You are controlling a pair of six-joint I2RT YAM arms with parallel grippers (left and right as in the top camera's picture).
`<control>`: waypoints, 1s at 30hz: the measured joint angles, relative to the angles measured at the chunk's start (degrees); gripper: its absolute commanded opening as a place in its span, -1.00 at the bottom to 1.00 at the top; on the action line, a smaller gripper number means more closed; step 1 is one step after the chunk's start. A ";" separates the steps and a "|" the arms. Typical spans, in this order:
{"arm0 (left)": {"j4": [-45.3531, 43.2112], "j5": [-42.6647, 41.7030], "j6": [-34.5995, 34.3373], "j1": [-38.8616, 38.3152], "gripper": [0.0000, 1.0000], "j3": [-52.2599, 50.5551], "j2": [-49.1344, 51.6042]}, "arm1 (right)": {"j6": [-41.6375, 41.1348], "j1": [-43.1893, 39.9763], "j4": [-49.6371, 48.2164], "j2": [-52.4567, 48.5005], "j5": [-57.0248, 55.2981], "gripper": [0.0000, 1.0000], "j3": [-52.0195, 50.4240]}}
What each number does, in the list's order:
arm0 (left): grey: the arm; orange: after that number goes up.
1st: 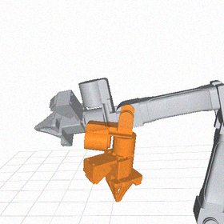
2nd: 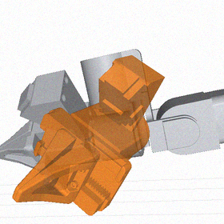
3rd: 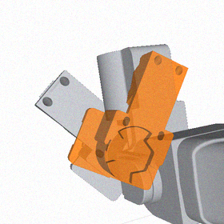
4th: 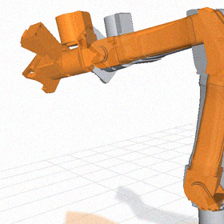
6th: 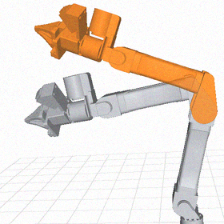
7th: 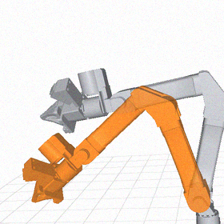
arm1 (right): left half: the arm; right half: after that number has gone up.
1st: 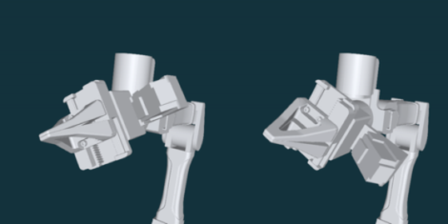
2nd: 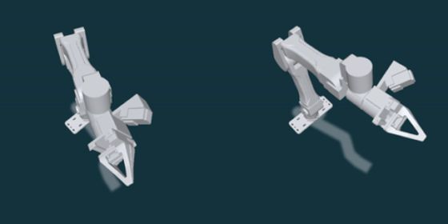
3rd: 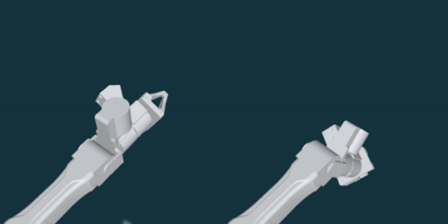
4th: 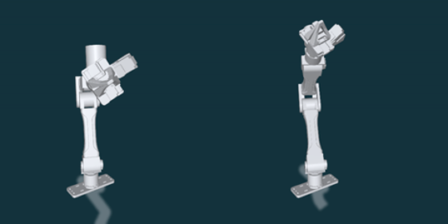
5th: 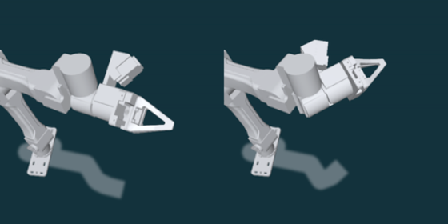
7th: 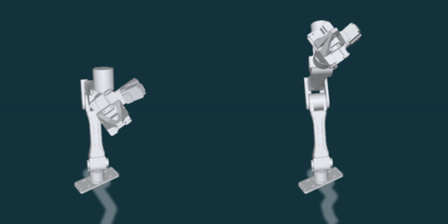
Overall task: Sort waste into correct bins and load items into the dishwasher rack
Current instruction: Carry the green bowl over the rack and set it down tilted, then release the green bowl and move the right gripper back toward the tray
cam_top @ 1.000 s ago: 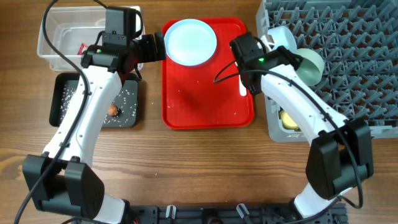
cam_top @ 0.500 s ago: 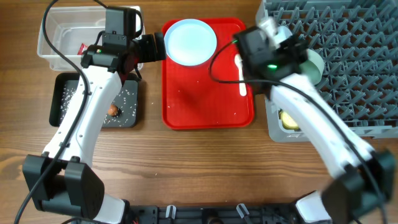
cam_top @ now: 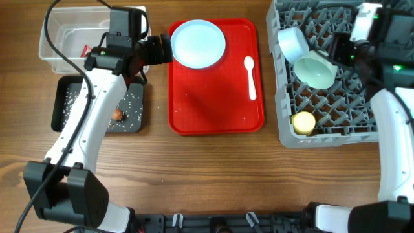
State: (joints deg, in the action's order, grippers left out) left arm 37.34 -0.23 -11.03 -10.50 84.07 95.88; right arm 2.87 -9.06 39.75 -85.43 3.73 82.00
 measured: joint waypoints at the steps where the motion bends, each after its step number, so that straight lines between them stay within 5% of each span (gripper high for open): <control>1: 0.00 0.00 -0.02 0.00 1.00 0.00 0.00 | -0.31 -1.01 -0.22 -0.61 2.16 -0.29 0.00; 5: 0.00 0.00 0.00 0.00 1.00 0.00 0.00 | -0.98 -3.19 -2.16 -4.15 7.63 -0.64 0.00; 9: 0.00 0.00 -0.02 0.00 1.00 0.00 0.00 | -1.49 -3.63 -3.65 -8.83 11.21 -0.78 0.00; 30: 0.00 0.00 -0.02 0.00 1.00 0.00 0.00 | -3.78 -3.63 0.26 -13.86 15.85 -0.90 0.00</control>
State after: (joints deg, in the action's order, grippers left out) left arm 37.34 -0.23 -11.05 -10.50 84.07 95.88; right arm -0.91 -12.69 40.01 -99.29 19.57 82.00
